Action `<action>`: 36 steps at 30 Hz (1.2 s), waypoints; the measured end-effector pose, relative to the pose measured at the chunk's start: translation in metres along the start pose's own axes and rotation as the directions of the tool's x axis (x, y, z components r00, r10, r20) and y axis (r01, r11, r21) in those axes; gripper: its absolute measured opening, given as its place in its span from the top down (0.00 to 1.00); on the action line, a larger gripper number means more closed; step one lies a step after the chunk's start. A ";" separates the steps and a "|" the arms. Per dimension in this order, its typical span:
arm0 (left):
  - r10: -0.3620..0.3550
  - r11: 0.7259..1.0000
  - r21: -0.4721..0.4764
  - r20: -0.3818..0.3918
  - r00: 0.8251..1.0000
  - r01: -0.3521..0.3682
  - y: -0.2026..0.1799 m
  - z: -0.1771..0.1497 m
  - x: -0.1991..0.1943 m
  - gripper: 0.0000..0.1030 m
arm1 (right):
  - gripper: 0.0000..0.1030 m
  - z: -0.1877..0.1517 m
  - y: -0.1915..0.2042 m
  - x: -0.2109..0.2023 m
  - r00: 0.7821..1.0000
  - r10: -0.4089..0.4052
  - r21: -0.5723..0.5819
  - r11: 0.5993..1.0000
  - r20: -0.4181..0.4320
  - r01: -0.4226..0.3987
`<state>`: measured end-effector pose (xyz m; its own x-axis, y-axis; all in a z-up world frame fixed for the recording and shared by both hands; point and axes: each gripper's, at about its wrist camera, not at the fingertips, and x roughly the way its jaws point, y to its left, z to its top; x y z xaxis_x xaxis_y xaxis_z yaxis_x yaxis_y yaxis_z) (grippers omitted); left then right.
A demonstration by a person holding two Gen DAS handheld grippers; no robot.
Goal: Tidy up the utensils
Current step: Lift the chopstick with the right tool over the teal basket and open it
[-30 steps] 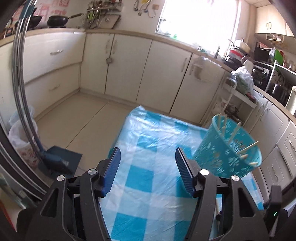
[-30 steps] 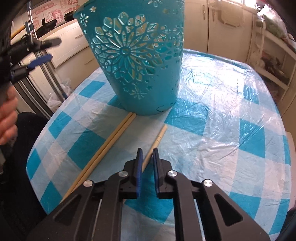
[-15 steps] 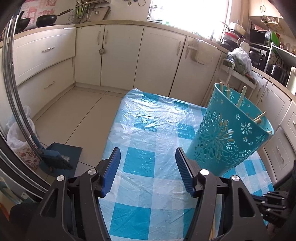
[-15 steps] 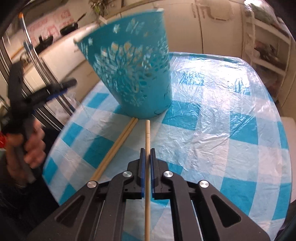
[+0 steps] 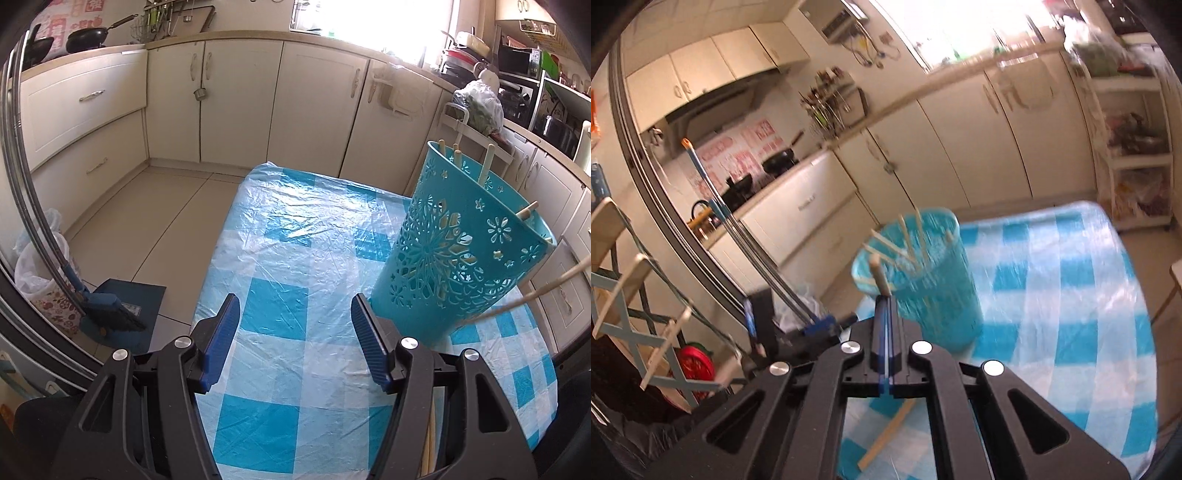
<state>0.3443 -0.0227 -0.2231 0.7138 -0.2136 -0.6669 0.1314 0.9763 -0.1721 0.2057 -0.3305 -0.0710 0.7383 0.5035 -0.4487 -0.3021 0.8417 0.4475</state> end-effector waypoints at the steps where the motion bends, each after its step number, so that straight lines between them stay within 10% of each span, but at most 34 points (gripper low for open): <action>1: -0.002 1.000 -0.003 -0.002 1.000 0.002 0.001 0.000 0.000 0.42 | 0.99 0.009 -0.001 -0.005 1.000 0.006 -0.011 1.000 0.012 -0.006; 5: -0.007 1.000 -0.015 -0.009 1.000 0.007 0.003 0.000 0.001 0.42 | 0.99 0.034 0.010 0.009 0.999 -0.031 -0.068 0.997 0.008 0.031; 11: -0.009 1.000 -0.028 -0.022 1.000 0.008 0.006 0.000 0.004 0.41 | 0.98 -0.007 -0.028 0.047 0.962 -0.170 0.032 0.983 -0.214 0.181; 14: -0.018 1.000 -0.024 -0.037 0.999 0.017 0.004 -0.002 0.007 0.41 | 0.47 -0.048 -0.067 0.069 0.907 -0.287 0.119 0.934 -0.309 0.336; 15: -0.019 1.000 -0.017 -0.041 0.999 0.019 0.002 -0.002 0.008 0.41 | 0.46 -0.054 -0.076 0.073 0.897 -0.308 0.131 0.923 -0.316 0.363; 26: -0.020 1.000 0.005 -0.066 0.998 0.021 -0.004 -0.005 0.013 0.40 | 0.58 -0.057 -0.113 0.161 0.761 -0.564 0.013 0.800 -0.321 0.599; 30: -0.022 1.000 -0.007 -0.073 0.997 0.022 0.000 -0.006 0.015 0.39 | 0.87 -0.062 -0.106 0.156 0.773 -0.543 -0.141 0.838 -0.328 0.528; 36: -0.027 1.000 -0.009 -0.085 0.996 0.027 -0.002 -0.006 0.019 0.39 | 0.95 -0.061 -0.120 0.120 0.790 -0.441 -0.202 0.897 -0.425 0.393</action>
<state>0.3531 -0.0287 -0.2401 0.6493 -0.2425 -0.7209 0.1442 0.9699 -0.1964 0.2938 -0.3591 -0.2252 0.4602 0.1090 -0.8811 -0.1029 0.9923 0.0690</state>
